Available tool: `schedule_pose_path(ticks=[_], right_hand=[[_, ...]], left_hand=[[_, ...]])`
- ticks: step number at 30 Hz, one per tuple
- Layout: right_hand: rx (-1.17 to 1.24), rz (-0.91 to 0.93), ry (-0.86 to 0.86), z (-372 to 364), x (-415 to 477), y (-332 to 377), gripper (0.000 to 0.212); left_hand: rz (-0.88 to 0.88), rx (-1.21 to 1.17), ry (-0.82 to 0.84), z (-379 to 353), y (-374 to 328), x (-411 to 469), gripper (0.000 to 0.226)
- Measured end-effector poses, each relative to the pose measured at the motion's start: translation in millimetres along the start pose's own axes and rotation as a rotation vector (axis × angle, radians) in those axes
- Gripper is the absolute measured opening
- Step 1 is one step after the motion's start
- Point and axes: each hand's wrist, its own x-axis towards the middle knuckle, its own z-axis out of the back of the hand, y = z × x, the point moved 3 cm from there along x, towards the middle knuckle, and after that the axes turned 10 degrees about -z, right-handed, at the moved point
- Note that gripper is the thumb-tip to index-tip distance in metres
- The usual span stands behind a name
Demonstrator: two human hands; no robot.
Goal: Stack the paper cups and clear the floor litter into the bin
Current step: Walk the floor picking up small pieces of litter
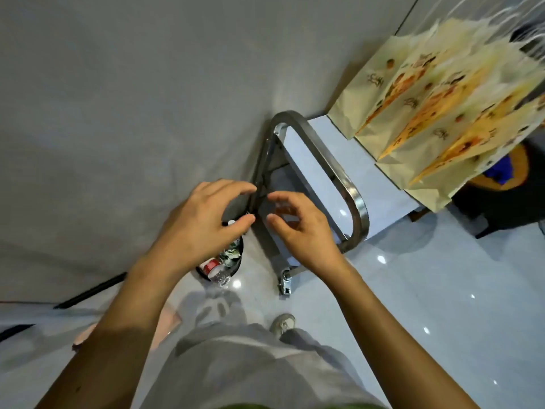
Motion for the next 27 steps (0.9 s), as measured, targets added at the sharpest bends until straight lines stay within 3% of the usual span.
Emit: schedule_pose_path(ticks=[6, 11, 18, 27], right_hand=[[0.155, -0.195, -0.245, 36.4, -41.2, -19.4, 0.025], [0.236, -0.365, -0.471, 79.3, -92.7, -49.6, 0.024], [0.334, -0.576, -0.826, 135.6, -216.9, -110.2, 0.024], [0.428, -0.751, -1.227, 194.9, -442.9, -218.5, 0.027]], left_hand=[[-0.195, -0.074, 0.179, -14.7, -19.8, 38.0, 0.059], [-0.432, -0.12, 0.354, -60.6, -84.3, 64.9, 0.059], [-0.738, -0.186, 0.601, -150.2, -218.6, 57.4, 0.068], [-1.088, -0.221, 0.793, -297.4, -423.2, -35.0, 0.046]])
